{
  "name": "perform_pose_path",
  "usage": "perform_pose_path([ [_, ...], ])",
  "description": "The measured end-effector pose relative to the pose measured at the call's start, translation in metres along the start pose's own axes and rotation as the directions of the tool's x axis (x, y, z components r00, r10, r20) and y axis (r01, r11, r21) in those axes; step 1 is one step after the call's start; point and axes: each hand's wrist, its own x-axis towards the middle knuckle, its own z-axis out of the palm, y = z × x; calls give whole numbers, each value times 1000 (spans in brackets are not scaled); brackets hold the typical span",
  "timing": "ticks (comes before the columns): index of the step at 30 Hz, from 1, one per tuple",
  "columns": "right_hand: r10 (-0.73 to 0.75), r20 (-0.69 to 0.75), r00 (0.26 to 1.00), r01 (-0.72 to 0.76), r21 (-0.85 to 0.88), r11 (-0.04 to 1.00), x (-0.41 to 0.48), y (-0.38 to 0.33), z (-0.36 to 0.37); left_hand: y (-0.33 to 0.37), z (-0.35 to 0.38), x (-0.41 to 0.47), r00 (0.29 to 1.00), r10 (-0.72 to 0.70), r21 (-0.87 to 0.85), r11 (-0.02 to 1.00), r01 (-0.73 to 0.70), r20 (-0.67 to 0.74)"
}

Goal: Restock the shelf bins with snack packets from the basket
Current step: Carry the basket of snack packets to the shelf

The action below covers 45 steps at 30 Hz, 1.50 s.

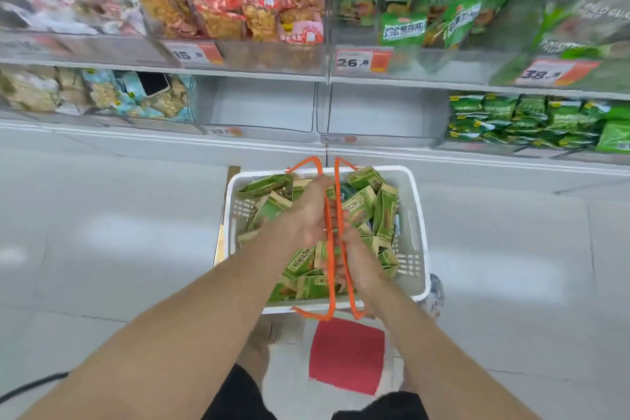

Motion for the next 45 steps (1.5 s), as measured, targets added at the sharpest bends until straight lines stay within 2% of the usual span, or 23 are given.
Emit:
perform_pose_path([
  [4,45,71,996,-49,59,997,74,25,18,-13,-28,76,999,-26,30,999,27,-42],
  [8,84,47,995,-87,64,994,141,61,46,-44,-55,152,996,-1,36,999,4,-86],
  [12,103,25,994,-104,27,994,193,87,61,-70,-75,210,993,17,25,1000,-14,-113],
  [15,72,50,996,-68,-84,994,218,93,60,-79,-77,236,992,40,-9,999,-41,-120],
  [19,37,5,999,-36,-119,992,231,104,45,-89,-68,259,994,79,11,997,-79,-75],
  [22,58,-112,992,-63,-41,997,233,105,16,-84,-76,271,980,142,49,989,-137,-138],
  [24,92,-149,985,-92,7,996,236,105,-9,-75,-89,275,974,135,59,990,-126,-183],
  [27,68,-206,976,-89,-99,991,233,103,-28,-64,-100,270,967,156,254,962,-103,-201],
  [29,20,-334,942,-96,-213,972,229,106,-31,-65,-98,262,945,248,452,883,-129,-214],
  [31,-11,-460,888,-176,-361,916,226,107,-34,-73,-96,254,892,421,660,718,-218,-163],
  [32,-23,-507,862,-239,-444,863,224,105,-36,-77,-96,251,868,480,781,587,-213,-125],
  [34,-85,-530,844,-309,-609,730,217,103,-38,-84,-98,247,857,509,969,240,-52,-80],
  [35,-121,-509,853,-316,-686,656,213,102,-39,-87,-101,247,859,508,996,89,31,-72],
  [36,-145,-470,870,-309,-752,583,209,101,-39,-89,-103,245,866,492,996,13,92,-86],
  [38,-158,-370,916,-262,-847,464,201,97,-39,-92,-106,240,899,412,988,15,155,-147],
  [40,-140,-258,956,-191,-908,373,192,89,-37,-90,-105,227,936,316,987,6,159,-153],
  [43,-113,-77,991,-39,-951,307,175,69,-31,-76,-101,198,951,276,987,-40,153,-136],
  [45,-144,15,990,54,-961,270,165,58,-28,-66,-101,188,948,267,969,-125,212,-172],
])
